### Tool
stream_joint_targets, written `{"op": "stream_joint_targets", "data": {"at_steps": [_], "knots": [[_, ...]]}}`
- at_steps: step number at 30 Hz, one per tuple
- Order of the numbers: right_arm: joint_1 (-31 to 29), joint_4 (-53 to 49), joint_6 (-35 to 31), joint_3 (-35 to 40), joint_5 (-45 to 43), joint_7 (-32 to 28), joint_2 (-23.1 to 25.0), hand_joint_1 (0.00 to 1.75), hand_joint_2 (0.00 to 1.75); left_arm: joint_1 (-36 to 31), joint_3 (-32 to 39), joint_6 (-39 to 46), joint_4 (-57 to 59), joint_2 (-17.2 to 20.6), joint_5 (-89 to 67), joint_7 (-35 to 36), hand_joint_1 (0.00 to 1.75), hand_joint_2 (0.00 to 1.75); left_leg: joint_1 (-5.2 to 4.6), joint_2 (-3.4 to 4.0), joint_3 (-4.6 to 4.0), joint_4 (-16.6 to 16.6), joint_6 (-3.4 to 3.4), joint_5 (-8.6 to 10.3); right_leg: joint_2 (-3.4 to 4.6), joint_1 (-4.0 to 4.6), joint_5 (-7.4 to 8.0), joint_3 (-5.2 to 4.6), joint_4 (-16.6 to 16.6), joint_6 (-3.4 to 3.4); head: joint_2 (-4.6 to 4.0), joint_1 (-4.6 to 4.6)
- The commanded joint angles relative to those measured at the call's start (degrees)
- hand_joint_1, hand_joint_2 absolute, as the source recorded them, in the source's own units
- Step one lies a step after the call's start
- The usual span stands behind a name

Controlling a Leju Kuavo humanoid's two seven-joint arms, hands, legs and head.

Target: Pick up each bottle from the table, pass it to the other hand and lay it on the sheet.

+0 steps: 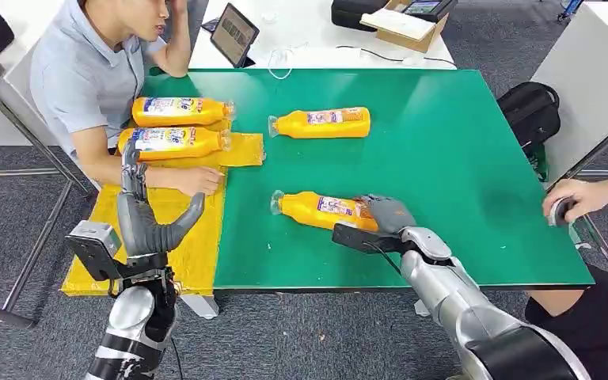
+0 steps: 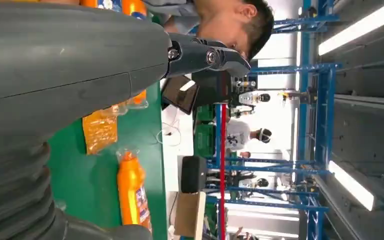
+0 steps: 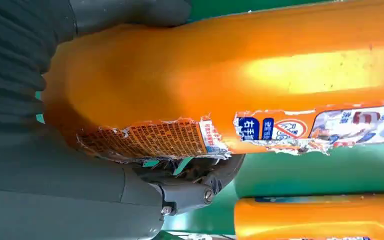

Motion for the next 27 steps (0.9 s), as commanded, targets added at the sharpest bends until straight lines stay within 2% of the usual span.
{"op": "stream_joint_targets", "data": {"at_steps": [1,4,5,8,11,16,19,21,23,27], "knots": [[8.99,-8.55,-5.41,-6.74,-13.36,-10.75,4.67,1.75,1.75,2.76,1.45,-0.64,0.31,-0.66,4.68,-0.33,0.0,1.75,0.11,0.02,0.33,-0.09,-0.11,-0.13,0.03,0.12,-0.1,0.36,-0.13,-0.16,0.0,0.02],[12.64,-17.31,-5.26,-9.13,-20.29,-12.3,6.73,1.75,1.75,4.23,2.03,0.07,0.6,-1.46,6.87,-1.78,0.0,1.75,0.11,0.21,0.31,-0.08,-0.13,-0.19,0.23,0.12,-0.09,0.28,-0.08,-0.16,0.0,0.02],[14.98,-23.01,-7.05,-12.87,-26.91,-14.18,9.04,1.75,1.75,5.54,2.55,0.88,0.32,-2.42,8.24,-2.28,0.0,1.75,0.09,0.2,0.25,-0.06,-0.12,-0.17,0.21,0.1,-0.09,0.22,-0.04,-0.14,0.0,-0.02],[19.04,-32.09,-8.57,-12.69,-31.63,-14.04,10.14,1.75,1.75,8.21,1.36,1.11,-0.45,-2.94,8.88,-2.53,0.0,1.75,0.06,0.07,0.1,-0.05,-0.12,-0.16,0.1,0.07,-0.14,0.07,0.02,-0.16,0.0,0.0],[19.38,-32.59,-8.6,-12.45,-31.8,-13.87,9.95,1.75,1.75,8.54,1.06,1.08,-0.56,-3.0,8.94,-2.61,0.0,1.75,0.07,-0.03,-0.16,-0.04,-0.06,-0.08,0.01,0.05,-0.1,-0.14,0.01,-0.08,0.0,-0.02],[19.41,-32.5,-8.57,-12.5,-31.83,-13.86,9.72,1.75,1.75,8.29,1.13,1.08,-0.62,-2.88,8.91,-2.55,0.0,1.75,0.1,-0.04,-0.07,0.01,-0.09,-0.14,0.01,0.08,-0.15,-0.02,0.02,-0.13,0.0,0.02],[22.38,-38.82,-10.98,-13.08,-36.05,-18.35,11.0,1.75,1.75,10.19,-0.97,-1.69,-0.23,-2.61,10.2,-0.24,0.0,1.75,0.03,-0.02,-0.09,0.0,-0.1,-0.14,0.03,0.03,-0.15,-0.05,0.03,-0.14,0.0,0.0],[25.09,-45.47,-11.53,-11.06,-37.37,-18.35,11.16,1.75,1.75,11.91,-3.57,-4.63,0.44,-2.1,9.76,-0.15,0.0,1.75,0.0,-0.07,-0.19,-0.05,-0.07,-0.07,-0.03,-0.01,-0.1,-0.15,0.0,-0.08,0.0,0.0],[25.83,-47.74,-10.45,-8.19,-37.72,-17.2,10.85,1.75,1.75,13.09,-5.57,-7.62,0.47,-1.5,9.19,-0.47,0.0,1.75,0.01,-0.01,-0.13,-0.02,-0.09,-0.14,0.03,0.01,-0.15,-0.11,0.02,-0.12,0.0,0.0],[24.23,-43.22,-7.9,-1.88,-34.33,-16.22,9.74,1.75,1.75,13.41,-7.48,-11.11,-0.89,-0.38,7.51,-1.42,0.0,1.75,0.03,0.08,-0.12,-0.05,-0.09,-0.13,0.12,0.03,-0.09,-0.12,-0.03,-0.1,0.0,-0.02]]}}
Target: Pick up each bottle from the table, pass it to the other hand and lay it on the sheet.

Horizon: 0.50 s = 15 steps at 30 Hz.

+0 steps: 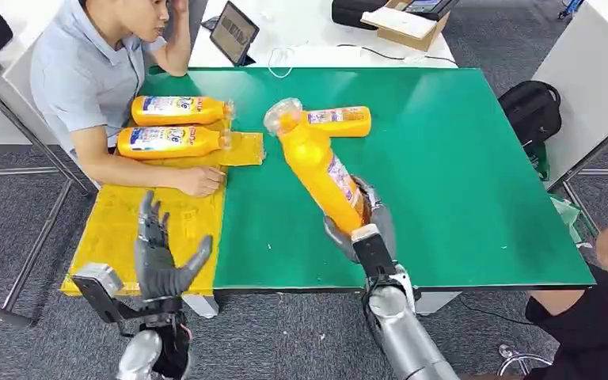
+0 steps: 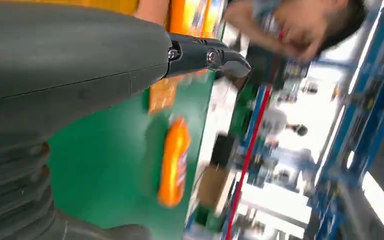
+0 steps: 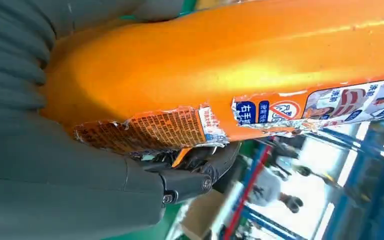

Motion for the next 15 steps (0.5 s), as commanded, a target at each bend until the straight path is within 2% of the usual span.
{"op": "stream_joint_targets", "data": {"at_steps": [1,5,8,15], "knots": [[-0.03,-2.17,2.33,8.66,3.12,1.23,-0.26,1.75,1.75,1.11,-5.68,-5.14,0.43,2.39,-1.75,-0.49,0.0,1.75,0.05,0.15,0.28,0.0,-0.09,-0.15,0.16,0.06,-0.1,0.22,-0.01,-0.13,0.0,0.0],[-1.08,2.5,3.88,15.04,8.16,-0.52,-0.3,1.75,1.75,-1.05,-6.01,-8.04,1.21,2.32,-0.11,1.68,0.0,1.75,0.07,0.07,0.14,-0.03,-0.1,-0.07,0.07,0.07,-0.04,0.09,-0.02,-0.12,0.0,0.0],[-2.06,3.76,0.98,24.23,9.17,-0.55,-1.52,1.75,1.75,-4.6,-6.86,-10.23,4.38,1.8,3.27,4.68,0.0,1.75,0.09,0.11,0.17,-0.04,-0.1,-0.07,0.12,0.08,-0.03,0.13,-0.03,-0.11,0.0,0.0],[-3.7,7.93,3.05,27.68,7.32,-0.55,-0.88,1.75,1.75,-6.19,-8.05,-11.76,4.75,1.89,5.24,4.93,0.0,1.75,0.08,0.0,0.18,-0.05,-0.07,-0.04,0.0,0.06,-0.05,0.17,-0.05,-0.09,0.0,0.02]]}}
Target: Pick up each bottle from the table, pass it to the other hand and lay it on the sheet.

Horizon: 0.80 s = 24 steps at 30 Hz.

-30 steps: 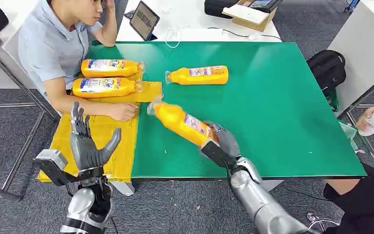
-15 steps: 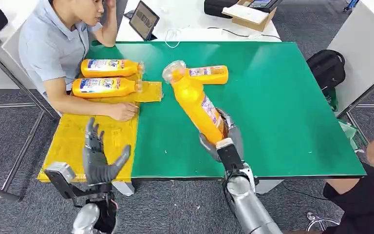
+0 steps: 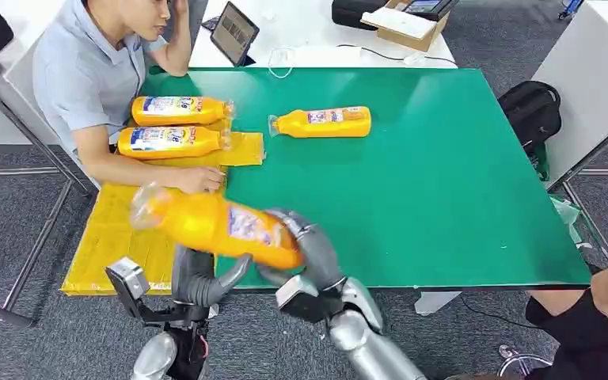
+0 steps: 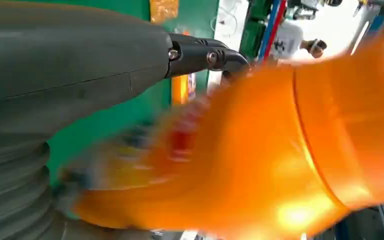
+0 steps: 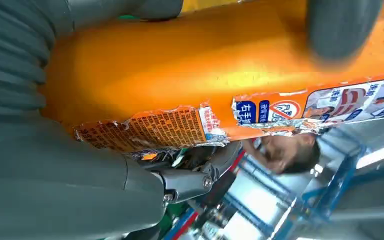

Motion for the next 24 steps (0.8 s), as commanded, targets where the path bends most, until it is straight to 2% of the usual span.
{"op": "stream_joint_targets", "data": {"at_steps": [1,5,9,15,16,17,18,19,21,22,24], "knots": [[-4.85,10.5,1.34,9.72,-2.22,-0.13,-0.9,1.75,1.75,-4.58,-3.09,-1.93,3.94,1.68,2.49,0.45,0.0,1.75,0.05,0.04,0.27,-0.03,-0.06,-0.1,0.06,0.05,-0.07,0.27,-0.05,-0.1,0.0,0.02],[-6.44,13.53,-4.03,15.23,-3.77,-0.13,-2.35,1.75,1.75,-5.13,-4.28,-2.91,3.89,2.62,4.31,2.16,0.0,1.75,0.03,0.05,0.25,-0.06,-0.06,-0.07,0.06,0.04,-0.04,0.24,-0.07,-0.1,0.0,-0.02],[-6.78,13.31,-3.83,17.87,-5.31,-0.13,-2.38,1.75,1.75,-6.79,-5.03,-4.2,6.75,2.59,5.47,3.32,0.0,1.75,0.01,0.0,0.14,-0.05,-0.04,-0.02,0.0,0.02,-0.02,0.14,-0.05,-0.07,0.0,0.0],[-7.52,14.97,-2.95,17.11,-6.89,-0.13,-1.85,1.75,1.75,-6.52,-6.64,-7.79,5.71,3.51,6.36,2.29,0.02,1.75,0.03,-0.05,0.15,-0.04,-0.05,-0.03,-0.06,0.04,-0.05,0.15,-0.05,-0.07,0.0,0.02],[-7.46,15.04,-2.35,16.79,-7.6,-0.13,-1.89,1.75,1.75,-6.36,-6.75,-9.19,5.43,3.89,7.19,2.33,0.94,1.75,0.06,-0.05,0.29,-0.04,-0.07,-0.09,-0.06,0.07,-0.1,0.3,-0.06,-0.12,0.0,0.02],[-7.31,14.99,-2.19,16.7,-7.76,-0.13,-2.04,1.75,1.75,-6.13,-6.88,-10.19,5.2,4.2,7.63,2.18,1.62,1.75,0.03,-0.04,0.23,-0.04,-0.06,-0.06,-0.05,0.04,-0.08,0.23,-0.05,-0.09,0.0,0.02],[-7.1,14.83,-2.33,16.68,-7.7,-0.13,-2.27,1.75,1.75,-5.8,-7.12,-12.05,4.98,4.53,8.67,2.4,1.75,1.75,0.06,-0.03,0.29,-0.02,-0.07,-0.1,-0.03,0.07,-0.11,0.28,-0.04,-0.12,0.0,0.02],[-7.02,14.78,-2.38,16.64,-7.7,-0.13,-2.32,1.71,1.75,-5.67,-7.1,-12.55,4.9,4.78,8.86,2.45,1.75,1.75,0.06,-0.05,0.28,-0.02,-0.07,-0.1,-0.05,0.07,-0.11,0.29,-0.04,-0.11,0.0,0.02],[-6.9,14.58,-2.52,16.64,-7.67,-0.13,-2.41,1.75,1.75,-5.45,-7.12,-12.76,4.86,4.94,8.86,2.4,1.75,1.75,0.01,-0.05,0.12,-0.04,-0.04,-0.02,-0.06,0.02,-0.04,0.11,-0.04,-0.06,0.0,0.02],[-6.78,14.34,-2.73,16.62,-7.61,-0.13,-2.5,1.75,1.75,-5.42,-7.22,-13.12,4.74,5.07,8.67,2.3,1.75,1.75,0.06,-0.05,0.31,-0.03,-0.07,-0.11,-0.06,0.07,-0.12,0.32,-0.06,-0.12,0.0,0.02],[-6.69,13.7,-2.94,16.67,-7.36,-0.13,-2.75,1.68,1.75,-5.44,-7.53,-14.25,5.09,5.2,8.38,2.38,1.75,1.75,0.02,-0.05,0.12,-0.04,-0.04,-0.02,-0.06,0.02,-0.04,0.12,-0.05,-0.06,0.0,0.02]]}}
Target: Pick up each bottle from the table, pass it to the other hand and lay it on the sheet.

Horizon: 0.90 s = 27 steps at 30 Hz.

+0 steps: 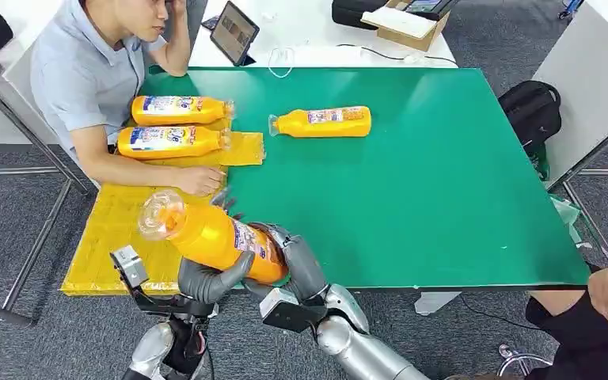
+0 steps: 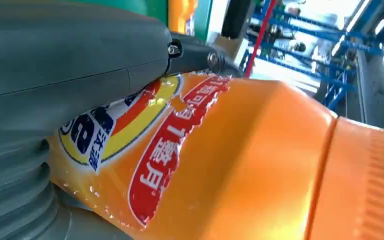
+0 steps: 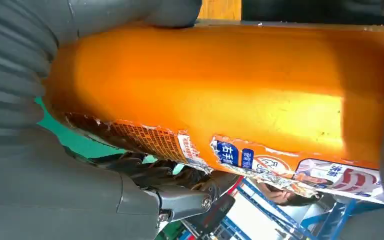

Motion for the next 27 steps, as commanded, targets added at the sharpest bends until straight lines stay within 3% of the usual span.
{"op": "stream_joint_targets", "data": {"at_steps": [1,3,5,6,7,9,10,18,20,24,27], "knots": [[-1.32,3.75,0.13,3.84,0.93,0.22,-1.45,1.69,1.75,-2.72,-5.13,-3.96,3.06,2.37,-0.22,0.33,1.75,1.75,0.05,-0.12,0.26,-0.03,-0.06,-0.08,-0.11,0.05,-0.11,0.3,-0.04,-0.11,0.0,0.0],[-1.44,3.7,0.02,3.75,1.09,0.22,-1.55,1.61,1.75,-2.8,-5.23,-4.2,3.25,2.3,-0.31,0.31,1.75,1.75,0.02,-0.1,0.11,-0.05,-0.03,-0.01,-0.09,0.02,-0.04,0.13,-0.05,-0.07,0.0,0.0],[-1.43,3.65,-0.29,3.17,1.37,0.22,-1.59,1.27,1.75,-2.91,-5.2,-4.88,3.64,2.25,-0.42,0.31,1.75,1.75,0.05,-0.1,0.19,-0.01,-0.06,-0.06,-0.09,0.05,-0.08,0.22,-0.03,-0.09,0.0,0.02],[-1.45,3.75,-0.61,2.74,1.55,0.22,-1.48,0.33,1.75,-2.92,-5.03,-5.08,3.84,2.19,-0.42,0.37,1.75,1.75,0.01,-0.12,0.15,-0.04,-0.04,-0.02,-0.12,0.02,-0.07,0.16,-0.03,-0.07,0.0,0.02],[-0.98,3.74,-0.74,0.85,2.34,0.22,-0.99,0.0,1.75,-2.75,-4.27,-5.46,4.1,1.79,-0.51,0.6,1.75,1.75,0.07,-0.11,0.21,0.01,-0.07,-0.08,-0.1,0.08,-0.1,0.25,-0.02,-0.11,0.0,0.02],[-0.43,2.81,-1.05,-0.95,2.9,0.22,-0.71,0.0,1.75,-2.82,-3.61,-5.66,4.55,1.61,-0.59,0.98,1.75,1.75,0.06,-0.14,0.32,-0.04,-0.07,-0.09,-0.14,0.06,-0.13,0.36,-0.06,-0.13,0.0,0.02],[-0.21,2.15,-1.3,-1.64,2.88,0.22,-0.79,0.0,0.0,-3.06,-3.21,-5.59,4.92,1.52,-0.59,0.98,1.75,1.75,0.05,-0.11,0.24,-0.04,-0.07,-0.07,-0.1,0.06,-0.1,0.27,-0.05,-0.11,0.0,0.0],[2.21,-5.15,-6.74,-5.19,2.53,0.22,-2.85,0.0,0.0,-6.26,3.07,0.17,8.45,2.02,-1.67,1.81,1.75,1.75,0.03,-0.11,0.17,-0.02,-0.05,-0.04,-0.09,0.04,-0.07,0.2,-0.02,-0.1,0.0,0.0],[3.22,-7.28,-9.13,-6.39,2.81,0.22,-3.69,0.0,0.0,-7.4,5.79,7.2,9.47,2.67,-7.23,-0.16,1.75,1.75,0.04,-0.1,0.2,-0.02,-0.07,-0.05,-0.09,0.05,-0.07,0.24,-0.03,-0.11,0.0,0.02],[3.22,-7.28,-9.13,-6.39,2.81,0.22,-3.69,0.0,0.0,-7.4,5.79,7.2,9.47,2.67,-7.23,-0.16,1.75,1.75,0.03,-0.06,0.19,-0.04,-0.07,-0.04,-0.04,0.04,-0.06,0.19,-0.02,-0.1,0.0,0.02],[5.14,-10.29,-15.47,-7.61,4.21,0.22,-5.1,0.0,0.0,-9.0,9.62,22.97,11.6,3.3,-21.81,-2.46,1.75,1.75,0.03,-0.15,0.14,-0.04,-0.06,-0.01,-0.13,0.03,-0.06,0.17,-0.02,-0.08,0.0,0.02]]}}
